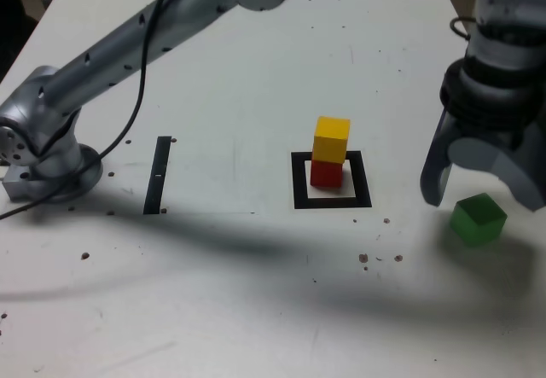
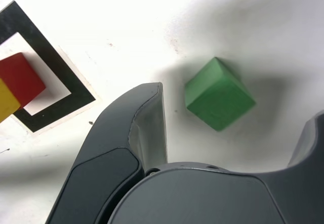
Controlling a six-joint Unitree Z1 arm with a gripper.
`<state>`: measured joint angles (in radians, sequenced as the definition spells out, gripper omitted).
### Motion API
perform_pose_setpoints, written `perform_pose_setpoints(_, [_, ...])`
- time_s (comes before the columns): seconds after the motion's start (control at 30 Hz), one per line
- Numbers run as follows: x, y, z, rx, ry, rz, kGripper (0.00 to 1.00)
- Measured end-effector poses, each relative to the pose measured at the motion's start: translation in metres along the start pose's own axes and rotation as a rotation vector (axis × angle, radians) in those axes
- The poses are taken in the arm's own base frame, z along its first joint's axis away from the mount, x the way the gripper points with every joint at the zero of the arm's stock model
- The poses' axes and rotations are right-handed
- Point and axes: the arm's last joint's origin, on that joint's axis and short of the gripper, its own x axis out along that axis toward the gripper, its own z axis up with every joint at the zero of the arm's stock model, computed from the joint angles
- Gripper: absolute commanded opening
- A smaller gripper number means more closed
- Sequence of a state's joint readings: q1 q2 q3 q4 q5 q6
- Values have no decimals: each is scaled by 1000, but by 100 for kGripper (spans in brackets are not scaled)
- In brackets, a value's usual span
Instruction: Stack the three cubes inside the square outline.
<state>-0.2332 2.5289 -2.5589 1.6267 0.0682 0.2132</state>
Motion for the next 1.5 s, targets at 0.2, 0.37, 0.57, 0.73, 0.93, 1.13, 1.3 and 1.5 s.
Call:
perform_pose_setpoints(0.2, [26, 0, 8, 2, 46, -18, 90])
perform_pose_setpoints(0.37, [37, 0, 13, 0, 59, -20, 84])
perform_pose_setpoints(0.57, [39, 2, 13, -3, 62, -18, 76])
perform_pose_setpoints(0.73, [38, 2, 14, -5, 56, -26, 71])
perform_pose_setpoints(0.93, [40, 2, 14, 1, 59, -33, 51])
perform_pose_setpoints(1.13, [38, 2, 14, -1, 56, -32, 30])
perform_pose_setpoints(1.3, [36, 2, 13, -4, 51, -31, 21])
perform_pose_setpoints(1.5, [31, 2, 11, -5, 47, -30, 17])
